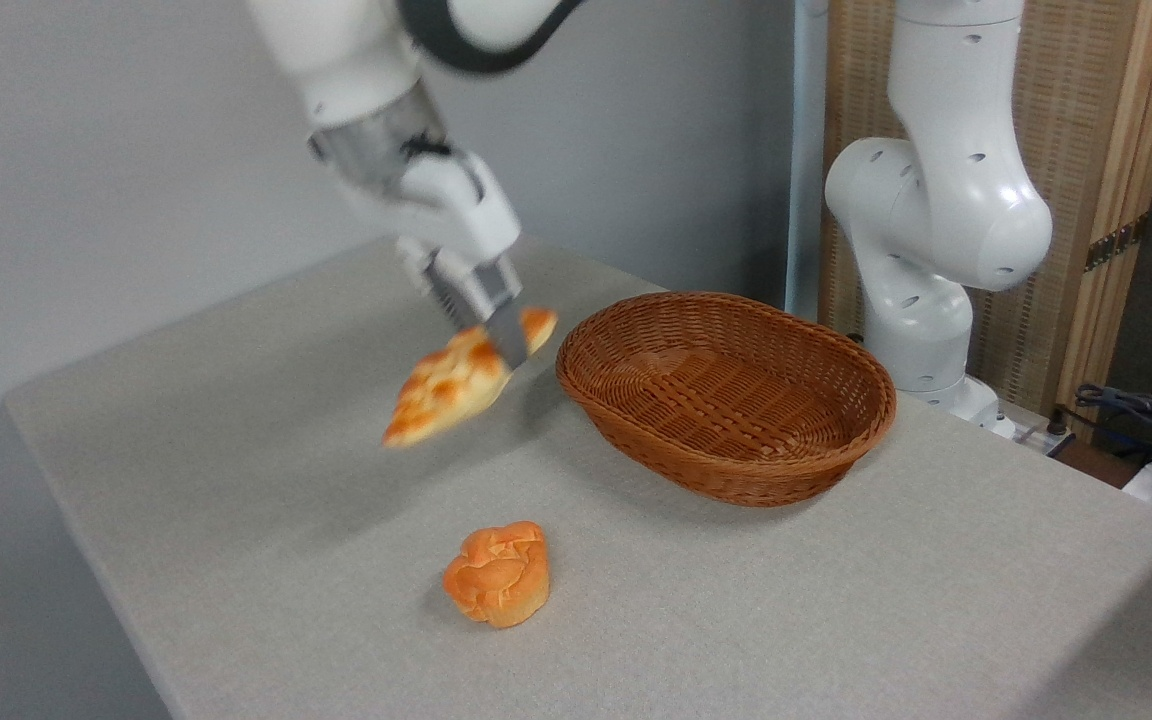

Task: Put bread into the basket
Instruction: 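Lift the braided loaf and carry it over the wicker basket, then open the gripper to release the loaf into the basket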

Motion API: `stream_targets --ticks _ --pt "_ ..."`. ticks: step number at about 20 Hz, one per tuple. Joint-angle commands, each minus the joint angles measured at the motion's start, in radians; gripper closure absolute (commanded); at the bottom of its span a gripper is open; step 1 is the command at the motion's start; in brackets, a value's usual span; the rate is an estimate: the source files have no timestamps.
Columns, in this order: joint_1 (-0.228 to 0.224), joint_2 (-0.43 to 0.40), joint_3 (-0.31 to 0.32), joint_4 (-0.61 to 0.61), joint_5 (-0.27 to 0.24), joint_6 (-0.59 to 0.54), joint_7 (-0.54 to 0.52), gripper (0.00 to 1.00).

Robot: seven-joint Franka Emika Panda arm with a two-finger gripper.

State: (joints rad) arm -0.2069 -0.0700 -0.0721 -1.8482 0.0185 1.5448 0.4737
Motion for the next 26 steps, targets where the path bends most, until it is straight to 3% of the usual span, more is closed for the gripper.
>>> stream_targets --ticks 1,2,5,8,11,13,14,15,19,23,26 --pt "0.0 -0.252 0.012 -0.205 -0.035 -0.035 0.045 0.48" --pt "0.0 -0.304 0.011 -0.276 -0.038 -0.038 0.048 0.37" --pt "0.029 -0.399 -0.047 -0.4 -0.041 -0.04 0.059 0.37" --pt "0.043 -0.407 -0.094 -0.448 -0.04 -0.049 0.059 0.37" --pt "0.041 -0.404 -0.095 -0.496 -0.04 -0.046 0.06 0.34" --pt "0.04 -0.402 -0.097 -0.516 -0.04 -0.043 0.059 0.17" --pt "0.037 -0.401 -0.097 -0.517 -0.041 -0.043 0.059 0.04" --pt "0.034 -0.398 -0.101 -0.517 -0.041 -0.042 0.062 0.0" --pt "0.031 -0.383 -0.126 -0.531 -0.041 -0.043 0.085 0.0" --pt "0.031 -0.384 -0.127 -0.531 -0.1 -0.002 0.082 0.0" --pt "0.032 -0.384 -0.147 -0.529 -0.101 0.003 0.082 0.0"
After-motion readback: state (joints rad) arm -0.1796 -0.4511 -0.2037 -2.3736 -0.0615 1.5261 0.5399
